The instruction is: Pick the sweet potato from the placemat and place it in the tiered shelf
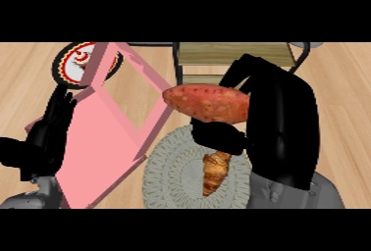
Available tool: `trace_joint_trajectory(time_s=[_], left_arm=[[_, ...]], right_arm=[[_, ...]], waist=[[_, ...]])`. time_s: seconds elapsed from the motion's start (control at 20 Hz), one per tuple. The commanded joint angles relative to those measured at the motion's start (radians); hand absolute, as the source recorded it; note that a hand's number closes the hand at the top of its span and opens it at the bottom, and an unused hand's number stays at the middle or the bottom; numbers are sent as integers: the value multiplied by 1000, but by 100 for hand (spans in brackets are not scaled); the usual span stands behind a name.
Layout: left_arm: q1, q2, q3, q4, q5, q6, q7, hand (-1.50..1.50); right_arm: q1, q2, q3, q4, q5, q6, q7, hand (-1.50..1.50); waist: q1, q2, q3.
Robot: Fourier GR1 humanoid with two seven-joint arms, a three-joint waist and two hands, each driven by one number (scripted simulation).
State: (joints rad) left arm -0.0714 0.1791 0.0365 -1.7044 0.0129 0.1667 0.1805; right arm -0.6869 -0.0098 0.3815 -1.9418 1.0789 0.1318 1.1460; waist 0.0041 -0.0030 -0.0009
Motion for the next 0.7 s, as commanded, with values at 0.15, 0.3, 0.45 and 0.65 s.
trace_joint_trajectory(time_s=[0.15, 0.3, 0.45, 0.65], left_arm=[[3, -16, -13, -19, -22, 11, 14, 0], [-11, 1, 27, 10, 8, -18, -2, 0], [-80, 33, 62, 51, 13, -30, 23, 0], [24, -18, 18, 3, -1, -30, -37, 0]], right_arm=[[-7, 9, -154, 149, 9, -84, -31, 150], [-23, -13, -232, 174, -21, -89, -108, 150], [-33, 9, -248, 297, 0, -185, -166, 150], [-23, 10, -278, 448, 2, -346, -281, 150]], waist=[[1, 4, 1], [0, 4, 1], [0, 5, 1], [7, 5, 1]])
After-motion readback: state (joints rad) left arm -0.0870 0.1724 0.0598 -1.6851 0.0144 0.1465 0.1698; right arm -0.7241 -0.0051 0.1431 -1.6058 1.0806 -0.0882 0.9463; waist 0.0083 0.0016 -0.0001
